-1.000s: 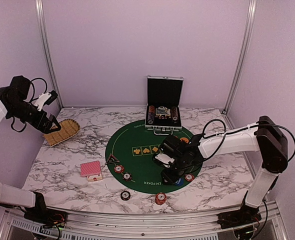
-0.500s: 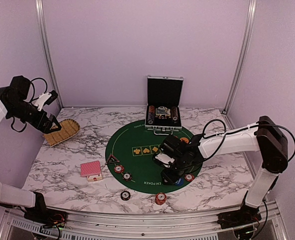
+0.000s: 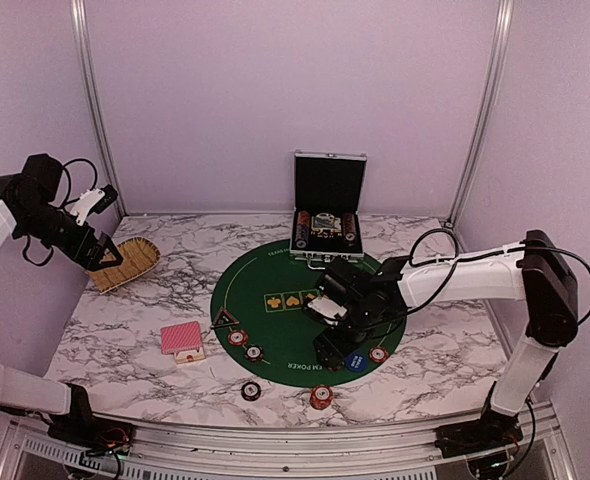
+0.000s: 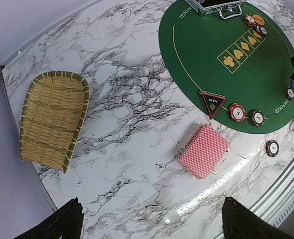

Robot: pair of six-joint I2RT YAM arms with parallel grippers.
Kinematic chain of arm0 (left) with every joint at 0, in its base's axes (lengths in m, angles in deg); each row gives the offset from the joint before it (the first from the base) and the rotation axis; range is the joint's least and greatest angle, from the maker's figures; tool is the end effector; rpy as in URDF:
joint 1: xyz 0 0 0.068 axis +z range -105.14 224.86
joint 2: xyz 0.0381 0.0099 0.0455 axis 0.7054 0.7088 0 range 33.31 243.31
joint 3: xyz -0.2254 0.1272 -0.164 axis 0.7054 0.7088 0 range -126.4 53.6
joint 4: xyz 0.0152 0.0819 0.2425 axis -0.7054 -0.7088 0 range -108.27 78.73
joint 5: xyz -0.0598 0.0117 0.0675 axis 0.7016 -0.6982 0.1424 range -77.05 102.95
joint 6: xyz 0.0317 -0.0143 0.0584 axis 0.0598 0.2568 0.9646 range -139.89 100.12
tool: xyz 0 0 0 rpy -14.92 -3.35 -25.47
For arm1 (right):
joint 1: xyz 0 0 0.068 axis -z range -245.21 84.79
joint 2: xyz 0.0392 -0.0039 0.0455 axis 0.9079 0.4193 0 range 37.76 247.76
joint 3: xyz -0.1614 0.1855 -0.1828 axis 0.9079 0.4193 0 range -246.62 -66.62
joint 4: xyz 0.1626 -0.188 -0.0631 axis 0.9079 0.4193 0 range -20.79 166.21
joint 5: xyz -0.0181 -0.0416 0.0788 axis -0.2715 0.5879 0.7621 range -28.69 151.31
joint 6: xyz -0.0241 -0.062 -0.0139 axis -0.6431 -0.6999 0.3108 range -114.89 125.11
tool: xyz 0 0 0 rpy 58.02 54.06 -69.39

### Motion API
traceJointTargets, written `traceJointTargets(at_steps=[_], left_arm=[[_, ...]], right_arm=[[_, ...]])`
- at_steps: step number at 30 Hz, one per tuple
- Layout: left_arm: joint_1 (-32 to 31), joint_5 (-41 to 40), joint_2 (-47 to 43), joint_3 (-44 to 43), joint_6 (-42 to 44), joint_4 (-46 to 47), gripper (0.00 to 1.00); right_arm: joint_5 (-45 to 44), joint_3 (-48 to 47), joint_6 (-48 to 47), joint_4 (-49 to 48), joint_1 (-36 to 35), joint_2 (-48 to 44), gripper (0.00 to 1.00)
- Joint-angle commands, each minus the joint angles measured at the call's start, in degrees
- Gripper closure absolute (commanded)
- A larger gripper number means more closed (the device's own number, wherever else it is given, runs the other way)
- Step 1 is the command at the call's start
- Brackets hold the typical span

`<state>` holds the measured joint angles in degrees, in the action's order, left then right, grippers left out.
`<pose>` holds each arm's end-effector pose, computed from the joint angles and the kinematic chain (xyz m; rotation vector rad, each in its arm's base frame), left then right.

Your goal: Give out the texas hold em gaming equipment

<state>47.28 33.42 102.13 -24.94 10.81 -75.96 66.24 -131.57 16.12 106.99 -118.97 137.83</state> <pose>0.2106 -0.0103 0.3890 0.7344 2.3435 -0.2038 0.1975 0.2775 0.1960 -1.0804 2.7084 0.3409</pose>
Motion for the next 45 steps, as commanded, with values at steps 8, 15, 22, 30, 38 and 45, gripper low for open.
traceJointTargets(at_steps=[8,15,22,30,38,45], left_arm=[[-1.95,1.91,2.12,9.85,6.99,-2.13,0.01],[-9.96,0.12,5.3,15.25,13.33,-0.18,0.01],[-13.73,0.79,8.21,18.96,25.21,3.3,0.01],[-16.23,0.09,13.6,19.74,30.81,6.21,0.01],[-18.24,-0.08,16.5,20.52,32.76,9.87,0.01],[-20.76,-1.54,18.65,21.76,31.34,13.77,0.01]], right_arm=[[-1.59,-11.02,2.97,3.24,0.02,-4.68,0.1],[-0.4,-12.05,5.77,0.65,0.45,-4.97,0.04],[1.27,-13.05,8.49,-1.47,0.75,-5.61,0.01],[1.44,-12.3,10.63,-2.49,1.2,-7.15,0.01],[1.66,-12.67,11.32,-3.24,1.31,-7.13,0.01],[1.66,-12.85,11.66,-3.42,1.65,-7.21,0.01]])
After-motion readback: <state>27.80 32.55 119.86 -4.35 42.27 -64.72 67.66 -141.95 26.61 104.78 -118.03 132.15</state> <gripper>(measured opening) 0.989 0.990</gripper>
